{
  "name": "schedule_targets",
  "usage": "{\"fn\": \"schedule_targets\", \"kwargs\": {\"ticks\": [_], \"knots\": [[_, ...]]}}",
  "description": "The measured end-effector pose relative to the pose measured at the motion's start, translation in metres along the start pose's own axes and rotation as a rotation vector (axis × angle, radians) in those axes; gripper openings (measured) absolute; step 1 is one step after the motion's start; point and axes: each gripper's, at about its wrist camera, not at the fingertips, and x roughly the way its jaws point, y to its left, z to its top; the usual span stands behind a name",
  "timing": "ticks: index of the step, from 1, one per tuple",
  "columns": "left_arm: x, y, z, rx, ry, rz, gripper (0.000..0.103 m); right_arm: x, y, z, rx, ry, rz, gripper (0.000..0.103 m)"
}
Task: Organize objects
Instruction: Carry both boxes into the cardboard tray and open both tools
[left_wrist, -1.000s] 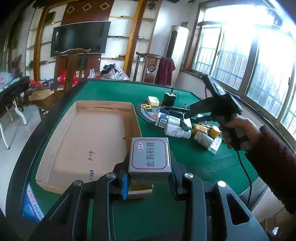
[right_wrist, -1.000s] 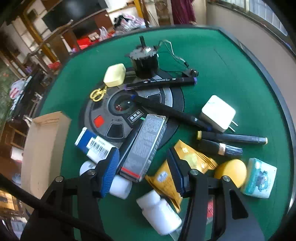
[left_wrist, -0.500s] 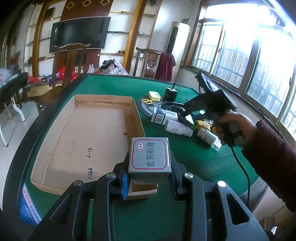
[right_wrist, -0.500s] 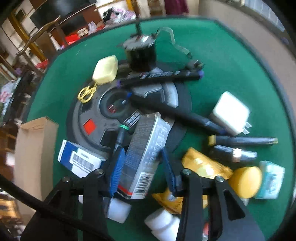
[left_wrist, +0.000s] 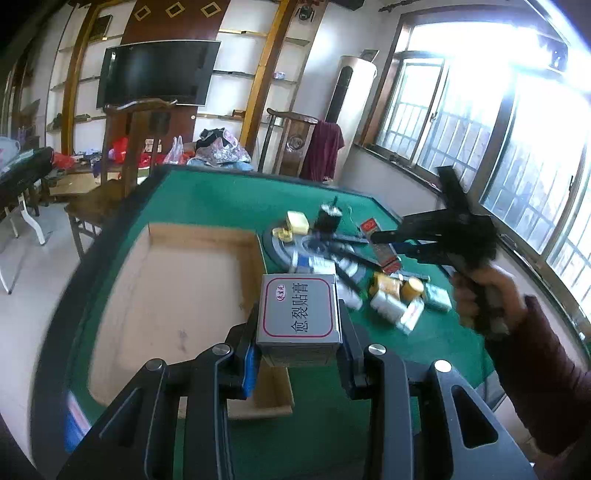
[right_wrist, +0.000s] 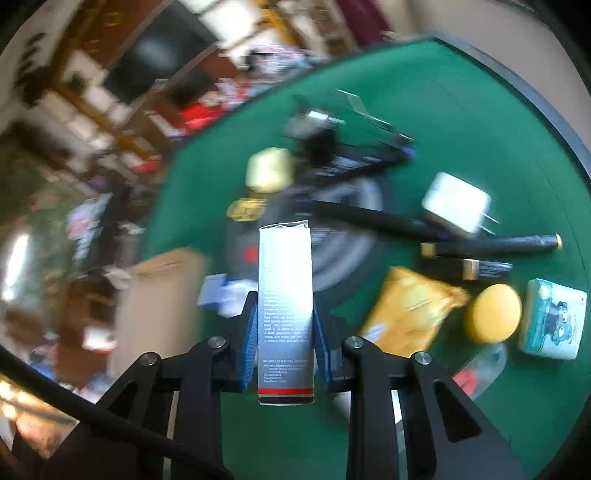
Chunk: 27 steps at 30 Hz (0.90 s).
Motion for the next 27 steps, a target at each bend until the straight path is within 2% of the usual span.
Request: {"fn": "schedule_targets", "kwargs": {"ticks": [4, 7, 10, 14, 16, 26, 27], "knots": [[0.021, 0.012, 0.049, 0.010, 0.053, 0.023, 0.030, -0.005, 0.064, 0.007, -0.066, 0.043, 0.187, 0.024], [0.062, 0.031, 0.073, 0.005, 0.109, 0.074, 0.030, 0.024, 0.100, 0.011, -0.082, 0.090, 0.233, 0.024], [0.117, 0.066, 0.074, -0.077, 0.165, 0.109, 0.030, 0.069, 0.113, 0.007, -0.072, 0.125, 0.184, 0.024], [0.166, 0.108, 0.056, -0.204, 0.214, 0.105, 0.030, 0.123, 0.098, 0.001, -0.019, 0.161, 0.113, 0.024], [0.184, 0.118, 0.049, -0.232, 0.233, 0.110, 0.030, 0.140, 0.095, 0.000, -0.022, 0.160, 0.082, 0.024], [0.215, 0.141, 0.037, -0.318, 0.240, 0.091, 0.031, 0.171, 0.097, -0.001, -0.083, 0.169, -0.024, 0.025], [0.218, 0.144, 0.037, -0.338, 0.244, 0.084, 0.035, 0.171, 0.097, 0.000, -0.090, 0.162, -0.038, 0.026]]}}
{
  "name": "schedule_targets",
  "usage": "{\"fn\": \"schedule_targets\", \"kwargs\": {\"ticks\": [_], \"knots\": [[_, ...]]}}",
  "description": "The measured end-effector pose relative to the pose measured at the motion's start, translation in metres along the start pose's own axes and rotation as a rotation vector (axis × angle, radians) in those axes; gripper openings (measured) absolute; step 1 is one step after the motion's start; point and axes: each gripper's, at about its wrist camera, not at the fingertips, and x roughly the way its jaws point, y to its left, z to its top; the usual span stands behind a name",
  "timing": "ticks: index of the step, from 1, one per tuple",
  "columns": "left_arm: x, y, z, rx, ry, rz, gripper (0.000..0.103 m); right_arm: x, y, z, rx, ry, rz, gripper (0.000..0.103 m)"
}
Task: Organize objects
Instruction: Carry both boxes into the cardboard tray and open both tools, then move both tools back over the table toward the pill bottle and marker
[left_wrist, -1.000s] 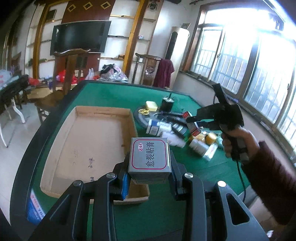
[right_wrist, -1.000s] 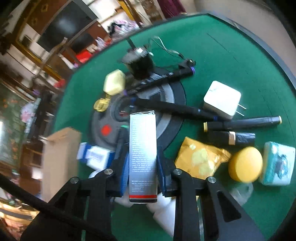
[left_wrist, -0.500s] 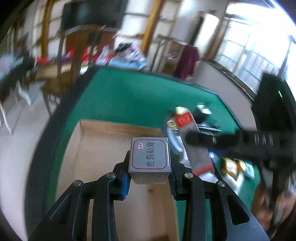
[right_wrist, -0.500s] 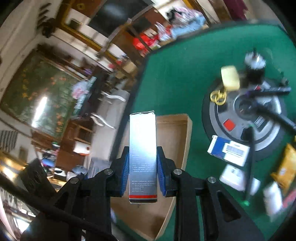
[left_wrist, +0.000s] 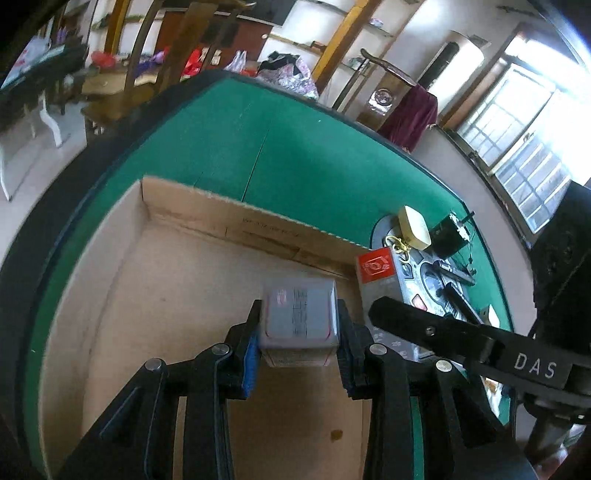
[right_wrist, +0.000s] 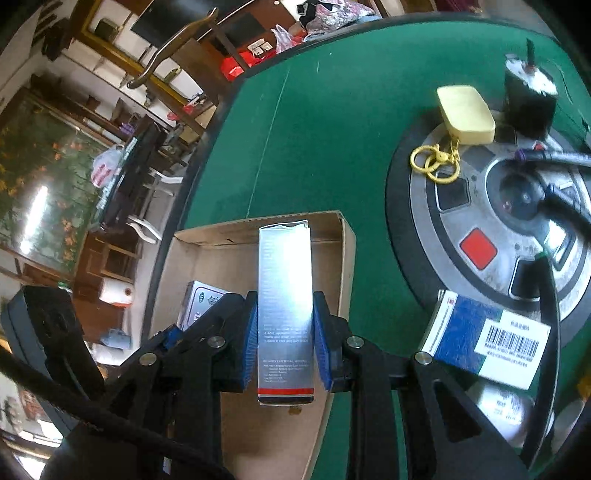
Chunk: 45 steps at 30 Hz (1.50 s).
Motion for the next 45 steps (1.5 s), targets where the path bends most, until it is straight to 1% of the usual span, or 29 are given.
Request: {"fn": "schedule_targets", "kwargs": {"ticks": [3, 6, 8, 10, 11, 12, 13, 14, 15, 16, 17, 19, 21, 23, 25, 27, 28, 30, 31, 32, 33, 34, 35, 36, 37, 39, 41, 43, 45], "knots": [[0.005, 0.003, 0.002, -0.030, 0.003, -0.015, 0.047, -0.003, -0.001, 0.003, -0.017, -0.032, -0.037, 0.027], [0.004, 0.000, 0.002, -0.021, -0.001, -0.006, 0.047, -0.009, -0.001, 0.003, -0.042, -0.046, -0.042, 0.027], [-0.003, -0.003, 0.002, -0.005, -0.019, 0.022, 0.047, -0.014, -0.002, 0.004, -0.046, -0.059, -0.045, 0.027], [-0.013, -0.005, 0.000, -0.009, -0.045, 0.024, 0.047, -0.025, -0.003, 0.002, -0.056, -0.075, -0.047, 0.027], [-0.021, -0.004, -0.005, -0.020, -0.069, 0.017, 0.050, -0.034, -0.003, -0.001, -0.069, -0.089, -0.045, 0.027], [-0.026, -0.003, -0.009, -0.030, -0.084, 0.018, 0.057, -0.046, -0.001, -0.005, -0.091, -0.114, -0.049, 0.027], [-0.030, -0.002, -0.013, -0.042, -0.099, 0.024, 0.061, -0.055, -0.001, -0.010, -0.110, -0.136, -0.056, 0.028], [-0.032, 0.001, -0.020, -0.062, -0.111, 0.035, 0.062, -0.065, -0.001, -0.016, -0.130, -0.162, -0.066, 0.032], [-0.032, 0.002, -0.025, -0.069, -0.105, 0.040, 0.062, -0.078, -0.002, -0.024, -0.152, -0.196, -0.080, 0.036], [-0.029, 0.003, -0.027, -0.081, -0.087, 0.037, 0.062, -0.087, -0.007, -0.030, -0.163, -0.218, -0.087, 0.044], [-0.028, 0.004, -0.031, -0.098, -0.071, 0.027, 0.062, -0.096, -0.008, -0.037, -0.169, -0.242, -0.098, 0.047], [-0.028, 0.006, -0.038, -0.116, -0.050, 0.025, 0.062, -0.114, -0.018, -0.051, -0.171, -0.273, -0.104, 0.047], [-0.032, 0.004, -0.047, -0.107, -0.045, 0.036, 0.062, -0.134, -0.032, -0.064, -0.159, -0.292, -0.100, 0.047], [-0.038, 0.000, -0.055, -0.100, -0.053, 0.024, 0.062, -0.149, -0.040, -0.070, -0.147, -0.316, -0.096, 0.047], [-0.045, -0.006, -0.057, -0.077, -0.071, 0.027, 0.062, -0.166, -0.047, -0.081, -0.148, -0.360, -0.118, 0.047], [-0.062, -0.019, -0.057, -0.027, -0.114, 0.065, 0.062, -0.187, -0.055, -0.090, -0.162, -0.418, -0.166, 0.047], [-0.072, -0.030, -0.057, 0.002, -0.135, 0.061, 0.062, -0.201, -0.059, -0.097, -0.180, -0.470, -0.196, 0.048], [-0.087, -0.056, -0.060, 0.058, -0.157, 0.048, 0.064, -0.221, -0.067, -0.109, -0.207, -0.565, -0.246, 0.069], [-0.091, -0.070, -0.061, 0.084, -0.161, 0.046, 0.067, -0.225, -0.074, -0.112, -0.211, -0.598, -0.252, 0.092], [-0.095, -0.092, -0.066, 0.119, -0.164, 0.041, 0.070, -0.228, -0.083, -0.114, -0.208, -0.612, -0.247, 0.094], [-0.095, -0.106, -0.070, 0.140, -0.163, 0.032, 0.070, -0.227, -0.095, -0.113, -0.180, -0.606, -0.266, 0.094], [-0.092, -0.120, -0.075, 0.161, -0.157, 0.023, 0.070, -0.224, -0.107, -0.111, -0.146, -0.579, -0.286, 0.094], [-0.085, -0.139, -0.082, 0.196, -0.136, 0.021, 0.070, -0.220, -0.117, -0.108, -0.123, -0.551, -0.275, 0.094], [-0.078, -0.149, -0.086, 0.217, -0.122, 0.029, 0.070, -0.215, -0.130, -0.106, -0.104, -0.532, -0.239, 0.094], [-0.072, -0.157, -0.090, 0.235, -0.110, 0.038, 0.070, -0.209, -0.142, -0.104, -0.086, -0.525, -0.224, 0.094], [-0.054, -0.172, -0.098, 0.260, -0.072, 0.053, 0.070, -0.200, -0.160, -0.103, -0.061, -0.527, -0.259, 0.094], [-0.034, -0.180, -0.101, 0.245, -0.021, 0.053, 0.070, -0.195, -0.171, -0.104, -0.061, -0.546, -0.277, 0.094], [-0.022, -0.188, -0.103, 0.237, 0.003, 0.062, 0.070, -0.192, -0.182, -0.106, -0.050, -0.562, -0.280, 0.094], [-0.008, -0.202, -0.102, 0.269, 0.014, 0.106, 0.070, -0.191, -0.189, -0.107, -0.031, -0.551, -0.257, 0.094]]}}
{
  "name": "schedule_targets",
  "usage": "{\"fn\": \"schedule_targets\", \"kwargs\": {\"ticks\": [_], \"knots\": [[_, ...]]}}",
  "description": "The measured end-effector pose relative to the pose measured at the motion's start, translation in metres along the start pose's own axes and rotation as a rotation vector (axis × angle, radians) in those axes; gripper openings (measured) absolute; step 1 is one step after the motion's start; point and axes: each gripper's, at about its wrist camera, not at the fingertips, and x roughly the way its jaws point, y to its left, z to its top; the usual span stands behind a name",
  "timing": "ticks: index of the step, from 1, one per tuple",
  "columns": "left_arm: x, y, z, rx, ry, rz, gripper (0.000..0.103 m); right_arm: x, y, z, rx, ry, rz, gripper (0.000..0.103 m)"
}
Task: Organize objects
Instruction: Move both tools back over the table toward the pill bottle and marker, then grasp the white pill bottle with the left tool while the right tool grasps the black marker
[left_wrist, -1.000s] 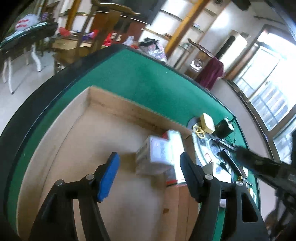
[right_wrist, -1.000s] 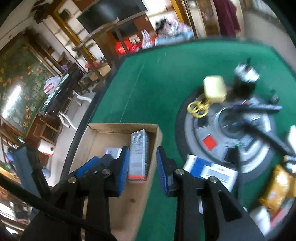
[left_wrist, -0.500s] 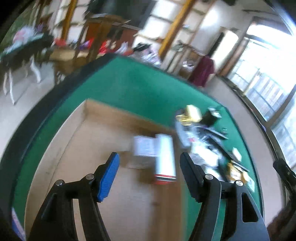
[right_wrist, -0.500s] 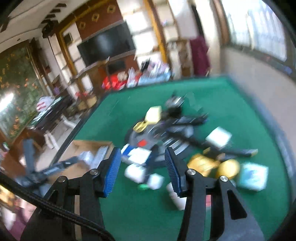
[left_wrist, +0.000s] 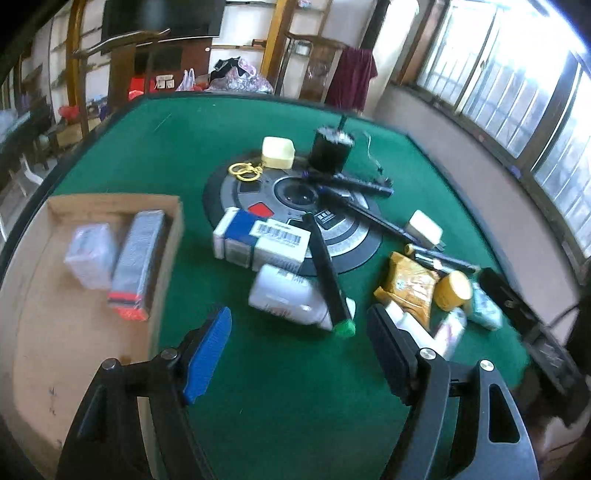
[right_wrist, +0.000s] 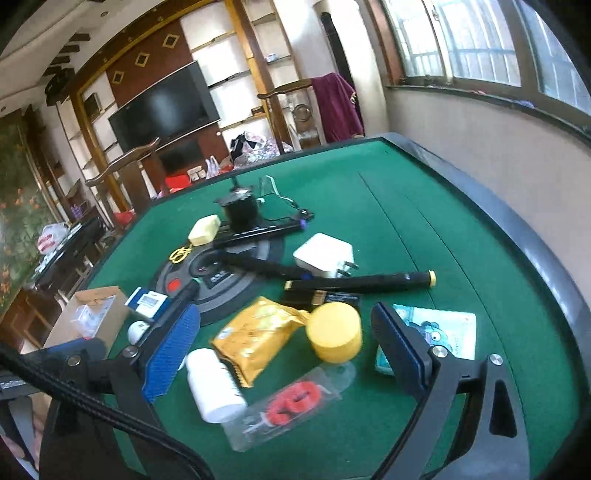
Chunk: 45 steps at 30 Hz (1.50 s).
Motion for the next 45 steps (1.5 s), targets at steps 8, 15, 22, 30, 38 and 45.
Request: {"fn": "schedule_targets", "kwargs": {"ticks": [8, 15, 22, 30, 38, 45], "knots": [[0.048, -0.046, 0.018, 0.184, 0.075, 0.172, 0.069, -0.008, -0.001, -0.003, 0.002, -0.024, 0.030, 0.094], [0.067, -0.068, 0.030, 0.330, 0.065, 0.319, 0.033, -0.001, -0.002, -0.006, 0.024, 0.014, 0.048, 0.094], [0.089, -0.052, 0.034, 0.247, 0.141, 0.249, 0.033, -0.003, -0.002, -0.007, 0.024, 0.005, 0.035, 0.094], [0.090, -0.094, 0.018, 0.469, 0.096, 0.304, 0.000, 0.002, -0.004, -0.008, 0.027, 0.031, 0.034, 0.094], [0.025, -0.077, 0.016, 0.353, -0.038, 0.090, 0.000, 0.000, -0.007, -0.007, 0.020, 0.005, 0.004, 0.094], [-0.077, -0.027, -0.004, 0.227, -0.189, -0.041, 0.000, 0.011, -0.003, -0.012, -0.008, 0.047, -0.027, 0.094]]}}
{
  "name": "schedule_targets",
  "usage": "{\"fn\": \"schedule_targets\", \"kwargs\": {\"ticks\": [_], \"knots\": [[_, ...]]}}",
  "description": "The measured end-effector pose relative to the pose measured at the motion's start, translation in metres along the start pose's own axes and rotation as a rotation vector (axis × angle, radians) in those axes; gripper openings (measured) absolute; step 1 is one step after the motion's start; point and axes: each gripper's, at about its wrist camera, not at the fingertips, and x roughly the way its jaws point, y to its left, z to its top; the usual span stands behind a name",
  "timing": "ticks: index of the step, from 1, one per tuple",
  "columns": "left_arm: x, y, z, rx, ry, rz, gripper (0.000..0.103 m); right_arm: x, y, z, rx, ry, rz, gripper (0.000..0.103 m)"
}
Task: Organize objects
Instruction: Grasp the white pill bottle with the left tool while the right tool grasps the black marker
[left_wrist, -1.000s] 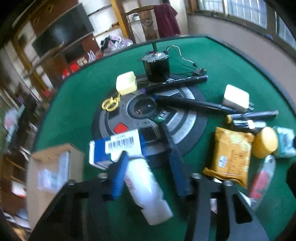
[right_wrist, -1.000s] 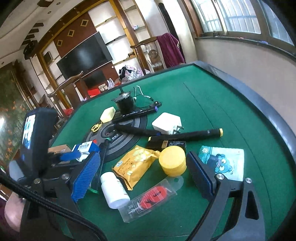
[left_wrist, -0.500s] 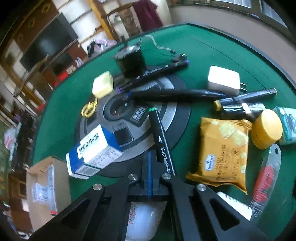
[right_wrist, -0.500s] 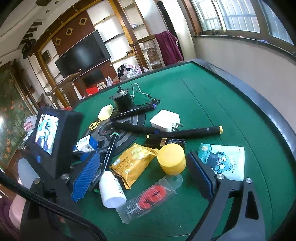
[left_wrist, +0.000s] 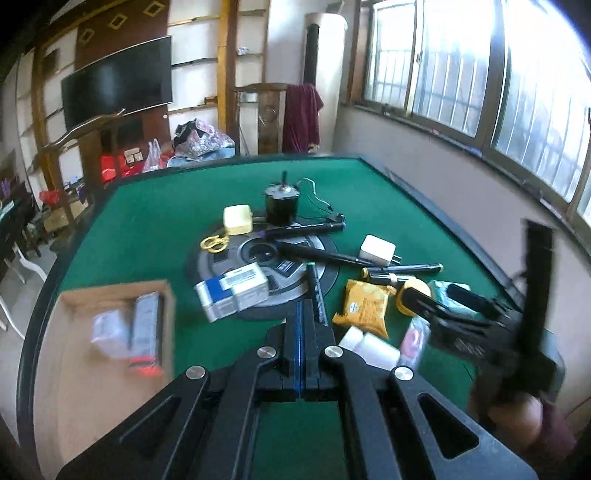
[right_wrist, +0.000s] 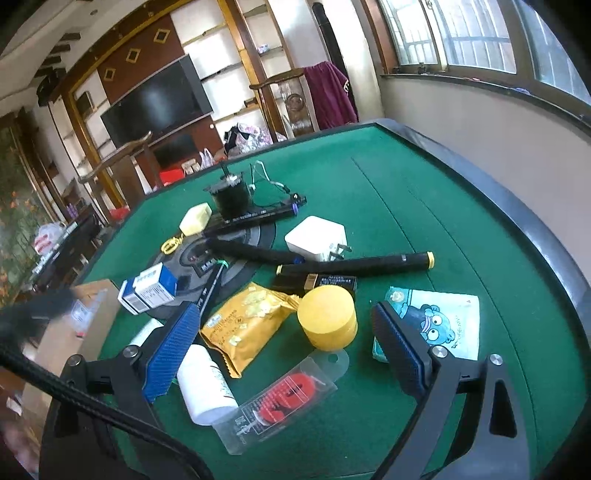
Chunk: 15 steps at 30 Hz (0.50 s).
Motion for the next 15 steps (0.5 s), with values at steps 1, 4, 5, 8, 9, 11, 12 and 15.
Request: {"fn": "schedule_targets", "kwargs": {"ticks": [1, 4, 5, 8, 9, 11, 12, 15], "knots": [[-0.005, 0.003, -0.004, -0.002, -0.005, 0.001, 0.000, 0.001, 0.000, -0.001, 0.001, 0.005, 0.006, 0.094], [-0.007, 0.016, -0.015, 0.020, -0.004, 0.059, 0.000, 0.002, 0.002, 0.000, 0.011, 0.027, 0.036, 0.094], [-0.005, 0.021, -0.020, 0.022, 0.011, 0.070, 0.000, 0.001, 0.004, 0.001, 0.018, 0.040, 0.054, 0.094], [-0.005, 0.035, -0.035, -0.014, 0.050, 0.047, 0.000, 0.004, 0.022, 0.008, 0.012, 0.118, 0.149, 0.094], [-0.004, 0.040, -0.039, -0.033, 0.058, 0.036, 0.000, 0.010, 0.035, 0.014, -0.002, 0.171, 0.195, 0.094], [-0.002, 0.047, -0.047, -0.060, 0.066, 0.019, 0.001, 0.024, 0.052, 0.022, -0.015, 0.244, 0.208, 0.094], [-0.001, 0.050, -0.051, -0.075, 0.075, 0.006, 0.006, 0.034, 0.060, 0.026, -0.026, 0.274, 0.185, 0.093], [0.004, 0.057, -0.059, -0.086, 0.104, -0.003, 0.036, 0.067, 0.083, 0.034, -0.073, 0.349, 0.092, 0.074]]}}
